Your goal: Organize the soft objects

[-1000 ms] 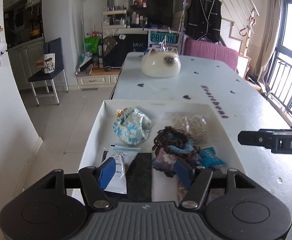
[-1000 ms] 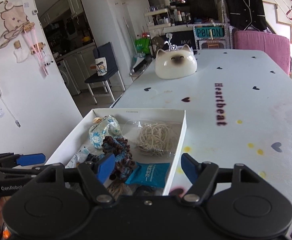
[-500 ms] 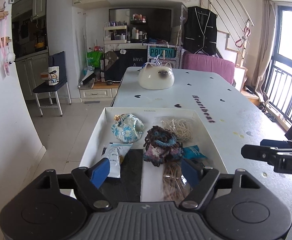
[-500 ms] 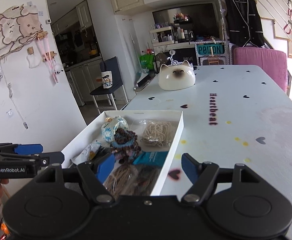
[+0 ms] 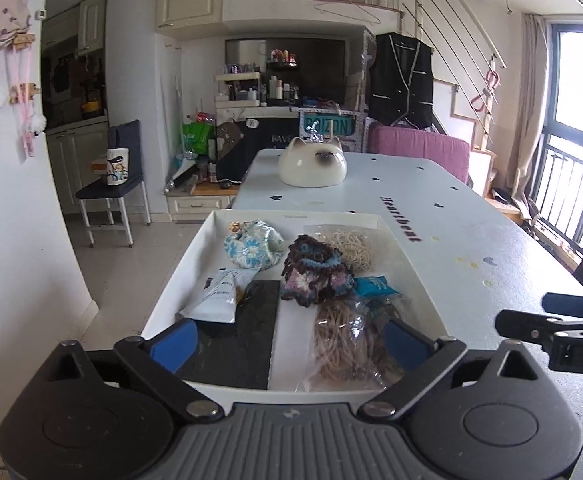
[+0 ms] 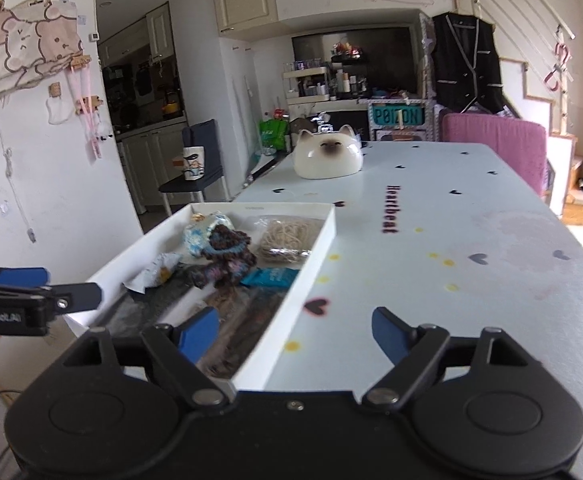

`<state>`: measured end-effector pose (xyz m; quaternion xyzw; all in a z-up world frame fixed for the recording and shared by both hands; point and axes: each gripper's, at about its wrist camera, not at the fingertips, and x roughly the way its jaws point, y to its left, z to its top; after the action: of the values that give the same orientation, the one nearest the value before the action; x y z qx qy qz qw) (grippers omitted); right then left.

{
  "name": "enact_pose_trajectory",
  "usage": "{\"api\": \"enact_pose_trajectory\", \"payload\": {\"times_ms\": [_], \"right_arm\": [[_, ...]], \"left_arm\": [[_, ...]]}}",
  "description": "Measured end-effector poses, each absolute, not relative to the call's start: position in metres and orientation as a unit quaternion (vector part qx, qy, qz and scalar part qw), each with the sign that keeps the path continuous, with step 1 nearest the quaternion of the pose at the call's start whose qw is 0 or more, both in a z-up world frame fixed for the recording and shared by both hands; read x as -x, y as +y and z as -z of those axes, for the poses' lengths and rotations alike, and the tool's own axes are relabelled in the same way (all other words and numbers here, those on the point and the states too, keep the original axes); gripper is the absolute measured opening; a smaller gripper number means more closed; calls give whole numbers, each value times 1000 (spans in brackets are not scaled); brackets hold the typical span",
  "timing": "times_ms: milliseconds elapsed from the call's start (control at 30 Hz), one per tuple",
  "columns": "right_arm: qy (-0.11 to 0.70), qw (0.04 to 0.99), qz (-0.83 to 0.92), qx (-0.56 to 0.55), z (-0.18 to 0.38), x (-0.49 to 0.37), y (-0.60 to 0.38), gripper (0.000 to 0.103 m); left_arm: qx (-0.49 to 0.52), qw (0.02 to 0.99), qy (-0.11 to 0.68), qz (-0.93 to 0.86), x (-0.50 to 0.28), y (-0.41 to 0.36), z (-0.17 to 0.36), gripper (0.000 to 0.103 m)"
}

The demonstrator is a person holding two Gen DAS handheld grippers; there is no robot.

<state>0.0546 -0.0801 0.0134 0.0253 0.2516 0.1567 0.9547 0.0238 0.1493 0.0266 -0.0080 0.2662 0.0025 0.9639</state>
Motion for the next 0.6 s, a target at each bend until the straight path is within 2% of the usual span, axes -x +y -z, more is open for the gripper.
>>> {"api": "enact_pose_trajectory", "payload": {"times_ms": [233, 600], "right_arm": [[243, 960, -139, -25, -7, -41, -85, 98], [226, 968, -107, -5, -4, -28, -87, 103]], "left_arm": [[-5, 966, 257, -3, -9, 150, -13, 103], [4, 968, 250, -10, -2, 150, -7, 103]]}}
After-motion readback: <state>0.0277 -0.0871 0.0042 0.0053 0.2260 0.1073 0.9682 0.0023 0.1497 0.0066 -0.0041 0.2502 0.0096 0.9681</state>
